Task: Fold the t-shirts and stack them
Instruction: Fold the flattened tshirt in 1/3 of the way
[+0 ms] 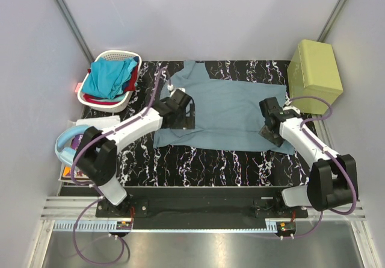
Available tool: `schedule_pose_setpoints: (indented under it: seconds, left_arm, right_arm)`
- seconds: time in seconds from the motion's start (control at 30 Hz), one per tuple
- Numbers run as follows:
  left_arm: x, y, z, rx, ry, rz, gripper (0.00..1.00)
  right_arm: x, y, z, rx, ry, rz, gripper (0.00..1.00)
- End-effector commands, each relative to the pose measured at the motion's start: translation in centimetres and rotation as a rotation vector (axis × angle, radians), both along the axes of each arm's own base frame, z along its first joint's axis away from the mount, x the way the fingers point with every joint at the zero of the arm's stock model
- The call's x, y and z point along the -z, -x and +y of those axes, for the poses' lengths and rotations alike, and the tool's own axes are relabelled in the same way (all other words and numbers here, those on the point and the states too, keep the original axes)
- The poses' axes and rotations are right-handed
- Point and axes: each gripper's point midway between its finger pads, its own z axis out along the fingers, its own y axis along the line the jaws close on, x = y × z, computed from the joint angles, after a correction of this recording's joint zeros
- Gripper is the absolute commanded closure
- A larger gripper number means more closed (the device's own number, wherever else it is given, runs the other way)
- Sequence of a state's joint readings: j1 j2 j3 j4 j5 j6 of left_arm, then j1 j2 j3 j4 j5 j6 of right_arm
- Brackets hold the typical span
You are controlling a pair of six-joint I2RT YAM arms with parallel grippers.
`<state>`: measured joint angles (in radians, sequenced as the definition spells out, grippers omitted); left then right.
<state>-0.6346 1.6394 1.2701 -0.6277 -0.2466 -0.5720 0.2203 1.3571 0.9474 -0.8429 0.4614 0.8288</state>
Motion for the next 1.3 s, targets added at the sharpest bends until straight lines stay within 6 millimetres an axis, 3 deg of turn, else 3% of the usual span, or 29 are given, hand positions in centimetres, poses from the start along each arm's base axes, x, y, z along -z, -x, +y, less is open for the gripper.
schedule_pose_setpoints:
  seconds: [0.0, 0.1, 0.3, 0.53, 0.63, 1.1, 1.2, 1.23, 1.27]
  left_arm:
    - [0.7, 1.6, -3.5, 0.078, 0.071, 0.008, 0.01]
    - [1.6, 2.3, -5.0, 0.114, 0.095, 0.046, 0.01]
    - [3.4, 3.2, -5.6, 0.136, 0.09, 0.102, 0.01]
    - [4.5, 3.8, -5.1, 0.136, 0.068, 0.138, 0.01]
    - [4.8, 3.9, -4.8, 0.13, 0.052, 0.143, 0.01]
    - [5.4, 4.6, -3.8, 0.131, 0.017, 0.167, 0.01]
    - [4.9, 4.7, -3.5, 0.126, 0.015, 0.154, 0.01]
    - [4.6, 4.6, -3.3, 0.118, 0.011, 0.136, 0.01]
    - [3.5, 4.6, -3.0, 0.11, 0.022, 0.109, 0.01]
  right_arm:
    - [0.6, 0.7, 1.0, -0.037, -0.035, 0.01, 0.43]
    - [1.4, 0.6, 0.9, -0.045, -0.018, 0.037, 0.44]
    - [1.7, -0.7, 0.3, -0.002, 0.021, 0.045, 0.46]
    - [1.8, -2.9, -2.3, 0.079, 0.089, 0.061, 0.47]
    - [0.6, -4.9, -3.6, 0.103, 0.12, 0.032, 0.47]
    - [3.0, -8.5, -6.3, 0.175, 0.125, 0.11, 0.47]
    - [2.3, -9.7, -6.8, 0.173, 0.126, 0.108, 0.5]
    - [1.5, -10.2, -6.2, 0.154, 0.123, 0.083, 0.5]
    - [-0.8, -10.6, -5.6, 0.127, 0.126, 0.015, 0.5]
